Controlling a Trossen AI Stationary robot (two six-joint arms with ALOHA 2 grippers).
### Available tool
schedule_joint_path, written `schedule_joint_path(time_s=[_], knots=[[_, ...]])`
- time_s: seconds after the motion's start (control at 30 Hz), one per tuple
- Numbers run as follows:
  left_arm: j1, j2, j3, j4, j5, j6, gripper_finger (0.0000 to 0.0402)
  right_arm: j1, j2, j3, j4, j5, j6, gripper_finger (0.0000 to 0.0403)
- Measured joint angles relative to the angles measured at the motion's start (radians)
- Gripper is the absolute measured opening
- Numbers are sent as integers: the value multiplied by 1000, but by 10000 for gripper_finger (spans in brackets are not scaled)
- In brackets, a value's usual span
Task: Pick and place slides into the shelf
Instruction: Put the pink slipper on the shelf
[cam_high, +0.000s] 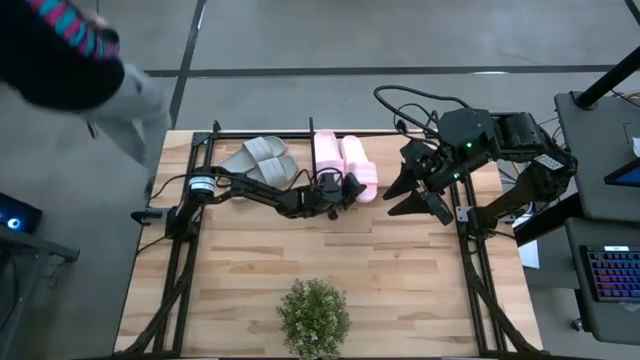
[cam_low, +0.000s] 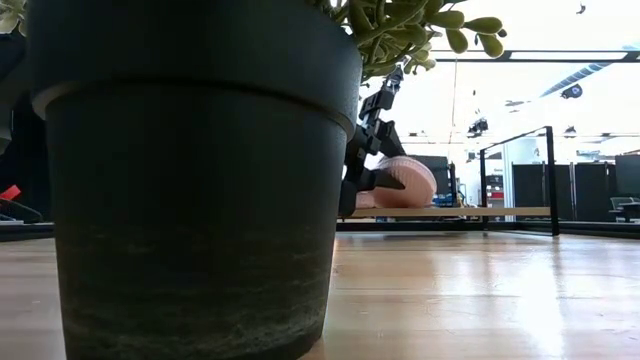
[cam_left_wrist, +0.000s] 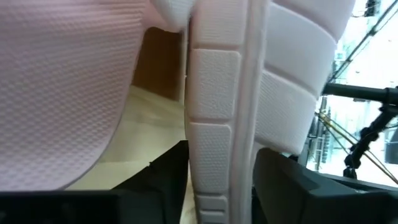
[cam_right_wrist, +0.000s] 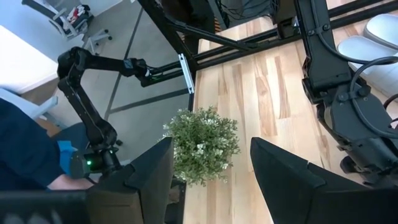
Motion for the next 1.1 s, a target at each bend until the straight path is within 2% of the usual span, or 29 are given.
schedule_joint_path(time_s=[0.3,0.53,1.0,1.1], knots=[[16,0,5,-14,46,-18,229,1,0,0,1,0,5,206],[25,0,23,-25,65,-35,266,11,0,0,2,0,11,206],[5,0,65,-18,105,-31,273,11,0,0,1,0,7,206],[-8,0,69,-17,111,-98,273,11,0,0,1,0,6,206]])
